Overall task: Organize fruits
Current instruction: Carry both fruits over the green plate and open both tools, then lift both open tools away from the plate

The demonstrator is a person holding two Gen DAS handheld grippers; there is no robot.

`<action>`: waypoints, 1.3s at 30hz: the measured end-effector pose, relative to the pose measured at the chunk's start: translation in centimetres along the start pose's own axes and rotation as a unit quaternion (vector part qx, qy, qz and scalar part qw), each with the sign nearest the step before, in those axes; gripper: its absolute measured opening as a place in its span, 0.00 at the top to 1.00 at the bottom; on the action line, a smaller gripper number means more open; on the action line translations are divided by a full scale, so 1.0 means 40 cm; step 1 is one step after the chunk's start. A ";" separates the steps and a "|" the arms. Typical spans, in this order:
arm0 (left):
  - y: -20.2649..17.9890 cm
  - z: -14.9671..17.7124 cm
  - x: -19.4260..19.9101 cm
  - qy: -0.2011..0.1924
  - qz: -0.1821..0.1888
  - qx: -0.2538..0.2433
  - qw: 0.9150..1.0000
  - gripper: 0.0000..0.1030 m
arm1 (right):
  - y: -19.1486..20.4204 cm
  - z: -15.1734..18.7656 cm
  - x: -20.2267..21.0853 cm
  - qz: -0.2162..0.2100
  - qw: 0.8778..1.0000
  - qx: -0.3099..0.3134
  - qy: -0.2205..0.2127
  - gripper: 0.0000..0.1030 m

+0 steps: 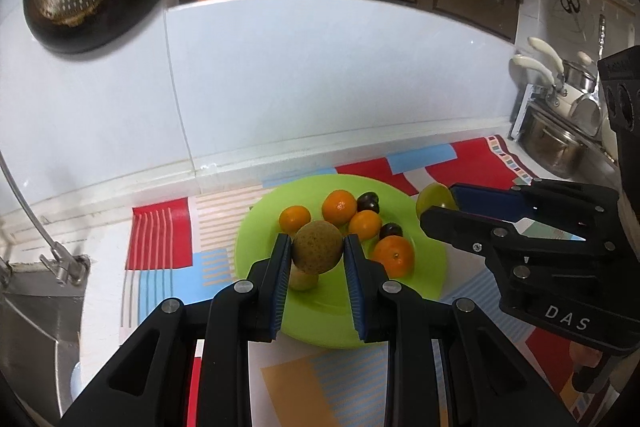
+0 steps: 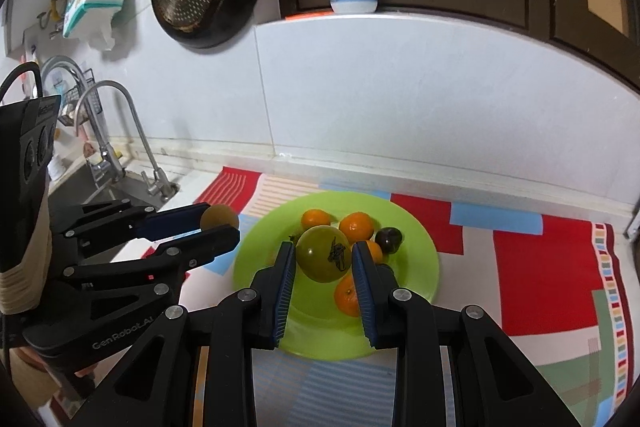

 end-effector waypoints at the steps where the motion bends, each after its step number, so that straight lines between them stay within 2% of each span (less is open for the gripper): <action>1: 0.003 0.001 -0.012 0.004 0.001 0.002 1.000 0.74 | -0.004 0.002 -0.012 -0.002 1.000 -0.002 0.004 0.71; 17: 0.036 0.017 -0.165 0.056 0.014 0.011 0.998 0.74 | -0.034 0.033 -0.157 -0.016 0.999 -0.014 0.050 0.71; 22: 0.036 0.012 -0.168 0.053 0.010 0.009 0.998 0.67 | -0.046 0.035 -0.162 -0.012 0.998 -0.022 0.049 0.70; 29: 0.031 0.011 -0.116 0.036 -0.012 0.011 0.999 0.67 | -0.047 0.034 -0.125 0.005 0.999 -0.023 0.040 0.68; 34: 0.022 0.007 -0.035 0.011 -0.019 0.020 1.000 0.67 | -0.035 0.031 -0.057 0.022 0.999 -0.021 0.025 0.68; 39: 0.002 0.011 0.057 -0.011 -0.018 0.031 0.999 0.62 | -0.022 0.026 0.024 0.030 0.999 -0.028 0.005 0.68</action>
Point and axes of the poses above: each gripper's, at about its wrist camera, not at the fingertips, and x roughly against the way its jaws point, y to its left, z to its underside, the point moved 1 cm from there along -x, roughly the way its jaws point, and after that the axes turned 15 degrees about x, right-handed, at the moved point
